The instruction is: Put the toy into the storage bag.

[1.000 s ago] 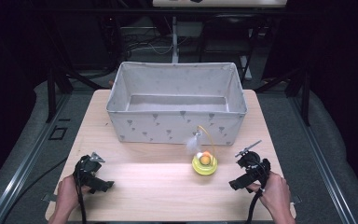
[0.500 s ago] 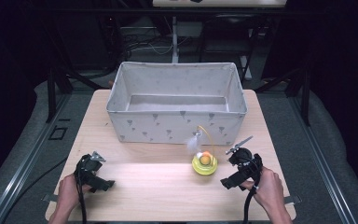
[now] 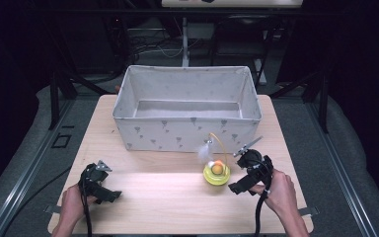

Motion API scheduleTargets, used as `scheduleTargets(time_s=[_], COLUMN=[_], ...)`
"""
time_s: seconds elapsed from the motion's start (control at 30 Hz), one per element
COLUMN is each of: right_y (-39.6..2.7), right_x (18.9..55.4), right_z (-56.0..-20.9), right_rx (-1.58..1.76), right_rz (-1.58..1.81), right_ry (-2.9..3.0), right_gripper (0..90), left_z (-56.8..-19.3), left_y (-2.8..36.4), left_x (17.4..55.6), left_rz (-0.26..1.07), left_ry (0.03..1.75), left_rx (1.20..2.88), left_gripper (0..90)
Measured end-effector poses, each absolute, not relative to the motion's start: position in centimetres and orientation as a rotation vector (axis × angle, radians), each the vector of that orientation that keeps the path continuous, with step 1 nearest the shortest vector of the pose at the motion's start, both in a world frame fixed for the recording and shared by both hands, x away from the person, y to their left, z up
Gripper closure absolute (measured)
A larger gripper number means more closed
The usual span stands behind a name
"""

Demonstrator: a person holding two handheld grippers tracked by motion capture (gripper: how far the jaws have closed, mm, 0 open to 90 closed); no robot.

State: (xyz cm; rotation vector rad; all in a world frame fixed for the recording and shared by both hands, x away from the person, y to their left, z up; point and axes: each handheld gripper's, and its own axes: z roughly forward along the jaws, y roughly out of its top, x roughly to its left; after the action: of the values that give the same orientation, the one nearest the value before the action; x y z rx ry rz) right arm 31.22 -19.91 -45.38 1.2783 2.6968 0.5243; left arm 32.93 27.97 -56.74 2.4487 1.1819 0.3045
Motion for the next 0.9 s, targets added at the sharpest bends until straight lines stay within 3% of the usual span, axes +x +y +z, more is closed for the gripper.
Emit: scheduleTargets(time_s=[0.5,0.9], right_y=[-17.6,-16.5], right_x=[33.5,34.8], right_z=[-43.1,-41.8], right_rx=[1.195,1.134], right_rz=[0.501,0.493], right_ry=[2.720,2.722], right_gripper=[0.0,16.2], left_z=[-56.7,-56.8], left_y=[27.9,28.0], left_x=[32.9,32.8], left_rz=[0.304,0.304], left_ry=[1.172,1.178], left_rx=[2.448,2.443], left_gripper=[0.0,0.0])
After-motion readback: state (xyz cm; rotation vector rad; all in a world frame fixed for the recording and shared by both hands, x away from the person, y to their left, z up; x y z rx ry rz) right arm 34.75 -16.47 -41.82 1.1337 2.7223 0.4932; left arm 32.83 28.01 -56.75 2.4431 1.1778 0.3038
